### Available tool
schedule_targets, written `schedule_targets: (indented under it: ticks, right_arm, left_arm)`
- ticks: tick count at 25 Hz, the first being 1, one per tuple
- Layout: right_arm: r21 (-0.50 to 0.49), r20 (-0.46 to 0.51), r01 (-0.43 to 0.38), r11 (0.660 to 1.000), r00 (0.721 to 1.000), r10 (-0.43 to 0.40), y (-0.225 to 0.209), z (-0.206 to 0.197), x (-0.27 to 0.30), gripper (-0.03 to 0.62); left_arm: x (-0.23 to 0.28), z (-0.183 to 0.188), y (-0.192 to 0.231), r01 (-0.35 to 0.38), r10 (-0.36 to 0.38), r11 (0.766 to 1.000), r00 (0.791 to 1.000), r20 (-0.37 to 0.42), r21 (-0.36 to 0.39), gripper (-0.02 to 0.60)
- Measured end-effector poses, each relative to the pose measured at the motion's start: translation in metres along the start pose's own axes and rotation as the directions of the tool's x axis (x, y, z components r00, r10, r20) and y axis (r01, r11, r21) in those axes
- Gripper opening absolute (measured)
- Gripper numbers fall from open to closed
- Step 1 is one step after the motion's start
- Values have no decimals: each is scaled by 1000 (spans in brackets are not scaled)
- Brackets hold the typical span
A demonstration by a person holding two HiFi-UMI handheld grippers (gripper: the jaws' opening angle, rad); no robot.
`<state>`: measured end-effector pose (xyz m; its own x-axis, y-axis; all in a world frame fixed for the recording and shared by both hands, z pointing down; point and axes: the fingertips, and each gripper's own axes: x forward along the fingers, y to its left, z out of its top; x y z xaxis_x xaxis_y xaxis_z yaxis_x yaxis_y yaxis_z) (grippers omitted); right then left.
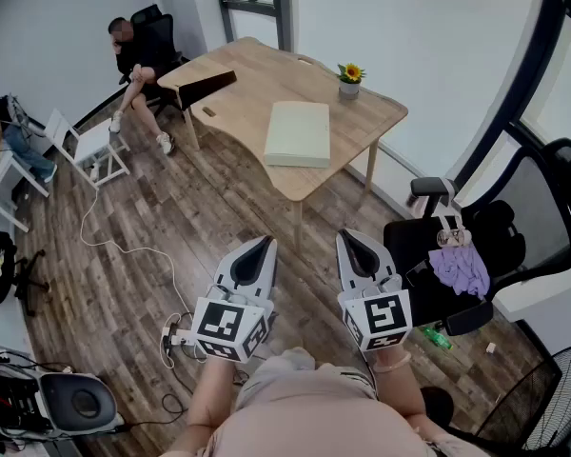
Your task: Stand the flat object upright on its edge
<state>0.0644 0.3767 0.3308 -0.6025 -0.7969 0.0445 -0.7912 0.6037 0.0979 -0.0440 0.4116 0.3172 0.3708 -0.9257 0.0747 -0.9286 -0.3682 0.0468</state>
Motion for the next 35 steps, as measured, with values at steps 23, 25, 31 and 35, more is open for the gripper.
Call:
schedule_targets:
  ticks: [23,25,31,35]
  right_arm:
    - [60,-31,91,994,996,-89,-14,-9,69,0]
    - [58,-24,97,994,995,-95,-22,-10,75,0]
    - [61,-15,99,993,995,-98,-53,-11,102,0]
    - [72,-16,96,993,995,-95,-77,-15,123,0]
  left_arm:
    - [54,-8,57,71,-71,997,997,-9,-6,11]
    - [65,-7,57,77,-77,997,997,-9,2,11]
    - [104,-5,64,81,-80,997,997,-16,3,11]
    - [134,-4,72,72,-72,997,997,-21,6,11]
